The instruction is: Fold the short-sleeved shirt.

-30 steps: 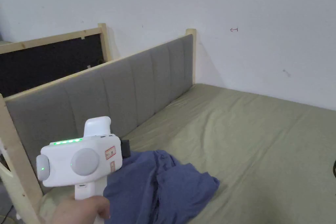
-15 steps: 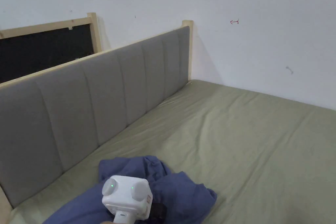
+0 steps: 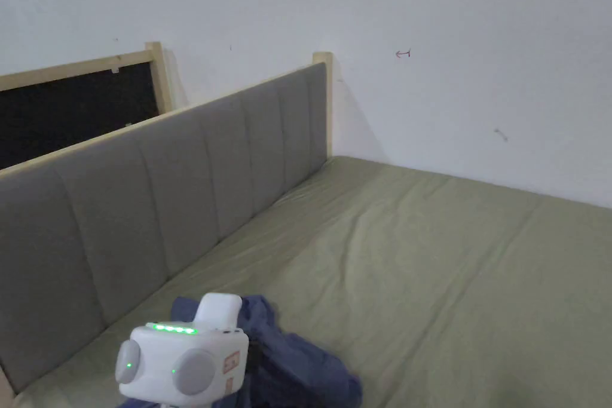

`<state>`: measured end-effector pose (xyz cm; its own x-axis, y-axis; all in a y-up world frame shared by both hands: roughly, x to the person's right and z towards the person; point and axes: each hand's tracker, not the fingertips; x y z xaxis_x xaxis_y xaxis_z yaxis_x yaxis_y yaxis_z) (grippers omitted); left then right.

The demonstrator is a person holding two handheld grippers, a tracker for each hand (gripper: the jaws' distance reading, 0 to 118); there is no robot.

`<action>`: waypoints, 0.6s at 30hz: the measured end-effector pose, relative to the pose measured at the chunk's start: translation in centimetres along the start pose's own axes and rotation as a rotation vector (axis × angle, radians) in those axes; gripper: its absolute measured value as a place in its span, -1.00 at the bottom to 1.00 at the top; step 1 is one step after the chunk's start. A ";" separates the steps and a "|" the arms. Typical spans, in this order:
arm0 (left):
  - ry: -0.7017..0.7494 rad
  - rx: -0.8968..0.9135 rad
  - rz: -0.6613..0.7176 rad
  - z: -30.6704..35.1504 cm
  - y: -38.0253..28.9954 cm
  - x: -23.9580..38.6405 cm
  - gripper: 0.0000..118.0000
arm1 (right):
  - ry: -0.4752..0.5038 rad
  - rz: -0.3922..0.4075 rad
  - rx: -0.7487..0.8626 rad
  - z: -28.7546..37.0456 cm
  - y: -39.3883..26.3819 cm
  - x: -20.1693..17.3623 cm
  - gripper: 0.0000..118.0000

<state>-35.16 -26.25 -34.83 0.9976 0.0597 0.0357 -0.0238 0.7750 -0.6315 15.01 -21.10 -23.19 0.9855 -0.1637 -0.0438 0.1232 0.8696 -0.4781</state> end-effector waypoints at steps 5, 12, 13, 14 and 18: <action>-0.125 0.274 -0.044 10.6 6.8 3.5 -0.91 | -0.031 -0.002 0.099 3.7 1.3 1.3 -1.00; -0.476 0.342 -0.181 19.4 13.6 17.9 -0.91 | -0.120 -0.078 0.220 10.1 2.3 5.2 -1.00; -0.517 0.341 -0.185 20.0 13.9 19.9 -0.91 | -0.134 -0.085 0.230 10.9 2.3 5.8 -1.00; -0.559 0.331 -0.199 20.2 14.3 21.9 -0.91 | -0.151 -0.092 0.244 12.0 2.4 6.6 -1.00; -0.699 0.268 -0.307 19.5 14.1 30.8 -0.91 | -0.233 -0.112 0.291 15.7 2.3 9.8 -1.00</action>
<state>-6.07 -1.23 -27.52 0.6926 0.1310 0.7094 0.1409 0.9398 -0.3112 26.74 -13.39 -10.95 0.9600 -0.1842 0.2107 0.2264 0.9537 -0.1978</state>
